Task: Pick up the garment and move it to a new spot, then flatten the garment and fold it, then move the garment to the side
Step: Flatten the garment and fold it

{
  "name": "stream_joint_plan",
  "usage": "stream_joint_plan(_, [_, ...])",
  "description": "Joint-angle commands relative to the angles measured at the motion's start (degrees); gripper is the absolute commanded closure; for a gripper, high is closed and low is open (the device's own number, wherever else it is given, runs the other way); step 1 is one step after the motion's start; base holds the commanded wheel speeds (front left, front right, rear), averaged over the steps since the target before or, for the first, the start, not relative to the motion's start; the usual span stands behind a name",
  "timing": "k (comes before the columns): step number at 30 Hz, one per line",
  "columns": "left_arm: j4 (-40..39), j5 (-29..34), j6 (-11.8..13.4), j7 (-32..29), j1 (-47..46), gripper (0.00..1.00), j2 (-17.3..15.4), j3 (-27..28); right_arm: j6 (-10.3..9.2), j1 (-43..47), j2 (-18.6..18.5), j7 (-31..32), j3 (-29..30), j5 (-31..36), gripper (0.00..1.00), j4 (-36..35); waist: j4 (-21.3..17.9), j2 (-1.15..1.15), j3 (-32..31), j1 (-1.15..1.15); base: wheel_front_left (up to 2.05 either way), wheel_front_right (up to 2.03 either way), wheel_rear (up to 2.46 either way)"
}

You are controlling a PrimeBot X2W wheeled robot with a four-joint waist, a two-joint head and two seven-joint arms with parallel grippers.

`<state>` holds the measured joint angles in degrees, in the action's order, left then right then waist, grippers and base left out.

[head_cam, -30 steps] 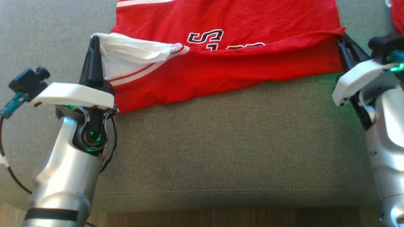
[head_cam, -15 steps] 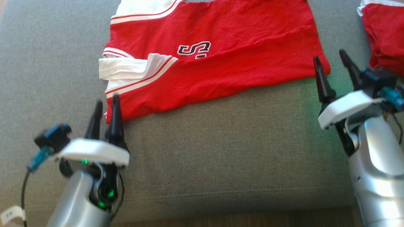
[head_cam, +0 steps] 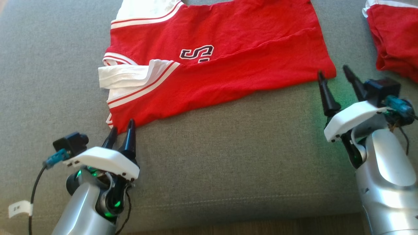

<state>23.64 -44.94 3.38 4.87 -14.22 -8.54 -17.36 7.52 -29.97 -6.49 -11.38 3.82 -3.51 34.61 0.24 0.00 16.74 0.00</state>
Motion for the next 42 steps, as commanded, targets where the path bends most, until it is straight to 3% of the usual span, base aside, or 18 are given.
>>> stream_joint_plan(1, [0.17, 0.38, 0.89, -0.33, -1.38, 0.32, -1.12, 1.46, -0.03, -1.69, 0.51, 1.98, -1.03, 0.25, 0.0, -0.24, 0.2, 0.0, -0.08, 0.0, 0.0, 0.0, 0.0])
stream_joint_plan(2, [0.42, 0.58, 0.9, -0.19, -1.57, 0.78, -1.21, 1.36, -0.03, -2.04, 0.64, 3.07, -0.66, 0.35, 0.0, 0.49, 0.31, 0.0, -0.15, 0.0, 0.0, 0.0, 0.0])
stream_joint_plan(3, [0.64, 0.73, 0.78, 0.02, -1.76, 1.0, -1.29, 1.26, -0.03, -2.47, 0.79, 4.21, -0.28, 0.49, 0.0, 1.31, 0.45, 0.0, -0.19, 0.0, 0.0, 0.0, 0.0])
stream_joint_plan(16, [4.19, 2.38, -0.18, 1.38, -2.74, 1.0, -2.17, -0.35, -0.03, -8.12, 1.96, 8.35, 6.01, 3.68, 0.0, 12.67, 2.82, 0.0, -1.27, 0.0, 0.0, 0.0, 0.0])
stream_joint_plan(17, [4.44, 2.37, -0.33, 1.53, -2.77, 1.0, -2.14, -0.42, -0.03, -8.28, 2.01, 8.33, 6.09, 3.96, 0.12, 13.56, 2.99, 0.0, -1.37, 0.0, 0.0, 0.0, 0.0])
stream_joint_plan(18, [4.6, 2.34, -0.46, 1.73, -2.8, 1.0, -2.09, -0.45, -0.03, -8.41, 2.07, 8.25, 5.99, 4.14, 0.6, 14.38, 3.12, 0.0, -1.46, 0.0, 0.0, 0.0, 0.0])
stream_joint_plan(19, [4.69, 2.32, -0.56, 1.99, -2.83, 1.0, -2.07, -0.44, -0.03, -8.5, 2.11, 8.08, 5.85, 4.23, 1.0, 15.09, 3.21, 0.0, -1.54, 0.0, 0.0, 0.0, 0.0])
stream_joint_plan(28, [4.13, 2.8, -1.04, 4.06, -2.63, 1.0, -3.33, -0.25, -0.03, -8.76, 1.63, 5.22, 4.95, 3.6, 1.0, 17.18, 2.07, 0.0, -2.16, 0.0, 0.0, 0.0, 0.0])
stream_joint_plan(29, [3.9, 2.87, -0.97, 4.06, -2.57, 1.0, -3.49, -0.28, -0.03, -9.06, 1.31, 5.16, 4.94, 3.44, 0.84, 17.26, 1.94, 0.0, -2.12, 0.0, 0.0, 0.0, 0.0])
stream_joint_plan(30, [3.7, 2.9, -0.9, 4.02, -2.52, 1.0, -3.61, -0.29, -0.03, -9.47, 1.0, 5.07, 4.97, 3.55, 0.13, 17.3, 1.84, 0.0, -2.06, 0.0, 0.0, 0.0, 0.0])
stream_joint_plan(31, [3.49, 2.91, -0.82, 3.97, -2.5, 1.0, -3.71, -0.31, -0.03, -9.99, 0.87, 5.1, 4.96, 3.65, 0.0, 17.44, 1.78, 0.0, -1.95, 0.0, 0.0, 0.0, 0.0])
stream_joint_plan(42, [2.25, 3.32, -0.4, 3.3, -3.48, 1.0, -4.24, -1.06, -0.03, -16.69, -0.18, 5.85, 6.39, 5.05, 0.0, 23.85, 3.06, 0.0, -0.36, 0.0, 0.0, 0.0, 0.0])
